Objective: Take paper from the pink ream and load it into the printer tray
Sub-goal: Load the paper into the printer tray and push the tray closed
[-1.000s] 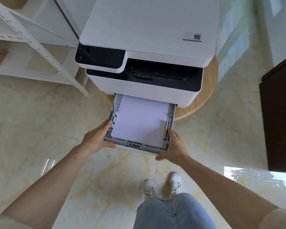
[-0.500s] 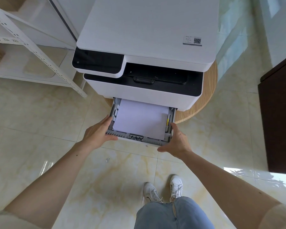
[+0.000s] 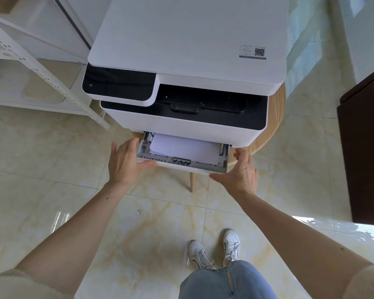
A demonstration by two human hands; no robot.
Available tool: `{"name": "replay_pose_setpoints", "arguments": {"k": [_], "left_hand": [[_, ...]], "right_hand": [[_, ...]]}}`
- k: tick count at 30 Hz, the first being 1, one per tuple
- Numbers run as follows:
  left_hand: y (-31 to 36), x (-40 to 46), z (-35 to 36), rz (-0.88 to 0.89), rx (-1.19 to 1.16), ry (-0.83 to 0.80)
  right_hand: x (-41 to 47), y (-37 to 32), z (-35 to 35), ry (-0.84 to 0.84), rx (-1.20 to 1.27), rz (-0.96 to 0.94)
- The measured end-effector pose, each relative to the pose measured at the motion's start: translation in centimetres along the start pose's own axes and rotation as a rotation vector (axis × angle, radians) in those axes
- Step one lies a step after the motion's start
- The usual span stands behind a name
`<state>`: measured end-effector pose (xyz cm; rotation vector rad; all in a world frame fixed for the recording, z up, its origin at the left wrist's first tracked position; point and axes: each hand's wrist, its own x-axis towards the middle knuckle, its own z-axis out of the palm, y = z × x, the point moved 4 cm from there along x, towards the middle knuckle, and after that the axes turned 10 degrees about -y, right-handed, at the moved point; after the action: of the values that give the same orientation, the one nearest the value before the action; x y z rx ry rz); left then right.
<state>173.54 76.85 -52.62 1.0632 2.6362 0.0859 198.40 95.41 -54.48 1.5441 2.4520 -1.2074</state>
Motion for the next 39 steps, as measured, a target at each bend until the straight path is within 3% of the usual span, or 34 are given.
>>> {"name": "replay_pose_setpoints", "arguments": {"k": [4,7,18,23,30,39], "left_hand": [[-0.5,0.8,-0.2,-0.184,-0.038,0.149],[-0.9,1.6,0.0,-0.279,-0.123,0.132],[-2.5,4.3,0.1,-0.121,-0.662,0.151],[-3.4,5.5,-0.9,-0.048,-0.556,0.136],[-3.4,5.8,-0.5,-0.103,-0.608,0.223],[-3.5,5.9,-0.3,-0.05,-0.574,0.193]], "right_hand": [[0.6,-0.1,-0.4,0.105,-0.027,0.068],[1.2,0.3,-0.6,0.143,0.003,0.171],[2.9,0.2,-1.6,0.058,0.083,0.091],[2.9,0.3,-1.9,0.071,0.152,0.045],[3.7,-0.2,-1.9,0.122,0.174,0.083],[3.8,0.2,-1.5,0.085,0.196,0.083]]}}
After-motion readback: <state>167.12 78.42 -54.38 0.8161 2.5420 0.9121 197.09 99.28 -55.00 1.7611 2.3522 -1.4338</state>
